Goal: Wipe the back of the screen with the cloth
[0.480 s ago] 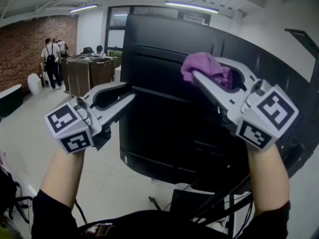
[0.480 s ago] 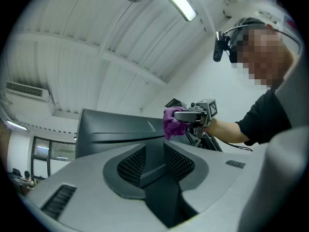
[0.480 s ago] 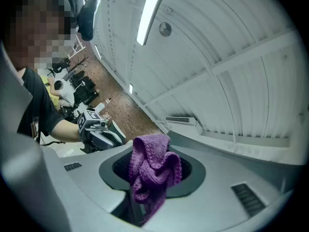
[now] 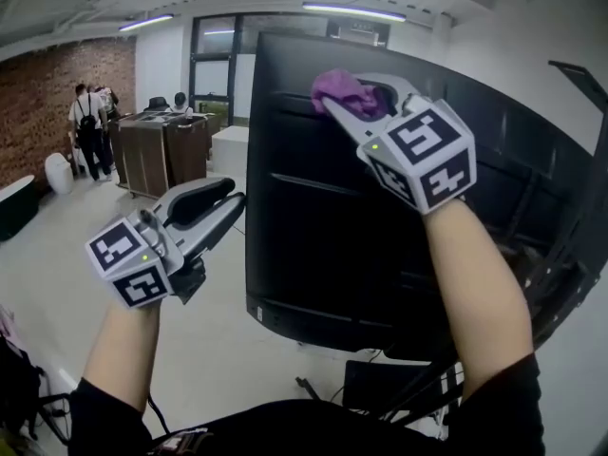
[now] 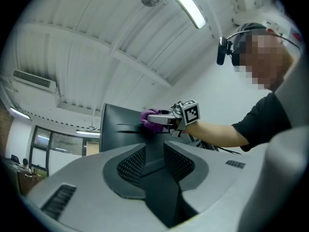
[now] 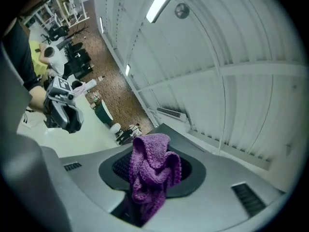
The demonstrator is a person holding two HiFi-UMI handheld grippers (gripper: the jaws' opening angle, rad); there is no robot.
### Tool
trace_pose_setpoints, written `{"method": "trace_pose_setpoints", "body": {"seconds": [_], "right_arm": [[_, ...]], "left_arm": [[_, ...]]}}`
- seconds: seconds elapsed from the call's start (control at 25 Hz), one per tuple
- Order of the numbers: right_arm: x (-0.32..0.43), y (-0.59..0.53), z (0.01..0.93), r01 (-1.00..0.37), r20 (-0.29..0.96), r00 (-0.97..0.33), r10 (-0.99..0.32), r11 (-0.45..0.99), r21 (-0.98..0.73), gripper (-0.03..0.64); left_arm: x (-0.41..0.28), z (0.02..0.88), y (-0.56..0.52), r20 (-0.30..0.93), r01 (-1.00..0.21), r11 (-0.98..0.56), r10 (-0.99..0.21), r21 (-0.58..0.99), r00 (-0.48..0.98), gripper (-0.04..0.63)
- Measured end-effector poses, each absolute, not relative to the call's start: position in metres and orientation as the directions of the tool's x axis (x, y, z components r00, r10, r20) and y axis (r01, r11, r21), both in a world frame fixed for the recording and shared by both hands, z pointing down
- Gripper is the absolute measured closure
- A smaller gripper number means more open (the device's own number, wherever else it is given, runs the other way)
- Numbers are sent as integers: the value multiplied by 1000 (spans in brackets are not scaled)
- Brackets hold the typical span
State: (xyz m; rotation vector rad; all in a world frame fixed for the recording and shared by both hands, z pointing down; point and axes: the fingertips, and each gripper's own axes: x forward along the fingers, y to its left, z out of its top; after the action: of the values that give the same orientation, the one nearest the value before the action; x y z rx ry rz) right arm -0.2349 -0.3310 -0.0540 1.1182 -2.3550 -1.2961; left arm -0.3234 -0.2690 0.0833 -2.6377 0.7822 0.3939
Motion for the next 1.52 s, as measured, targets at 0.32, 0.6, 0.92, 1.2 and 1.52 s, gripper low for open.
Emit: {"method": "trace_pose_setpoints", "body": {"seconds": [0.32,0.6,0.92,1.2,1.52], "right_arm": [[-272,-364,-47,-371,-160,-535,-829,62,926,480],[-199,-352,-50,-323,-114,-456,-883,45,945,479],[-65,-330,-49,-207,-22,-234,-972,28,978,477],[30,-318,-56,-169,-26,-45,-999,-18,985,479],[-106,-299,-10,-58,34,-330,-943,56,997,482]], "left_arm": [[-357,100,-266,-348,-573,-784,-481,-239,805,494],[-327,92,-264,-348,-536,-804,-441,-257,827,494],[-251,75,-250,-354,-460,-832,-348,-310,868,494],[-220,78,-251,-357,-449,-839,-336,-307,872,494],[-252,91,-260,-344,-495,-827,-398,-267,851,494]]}}
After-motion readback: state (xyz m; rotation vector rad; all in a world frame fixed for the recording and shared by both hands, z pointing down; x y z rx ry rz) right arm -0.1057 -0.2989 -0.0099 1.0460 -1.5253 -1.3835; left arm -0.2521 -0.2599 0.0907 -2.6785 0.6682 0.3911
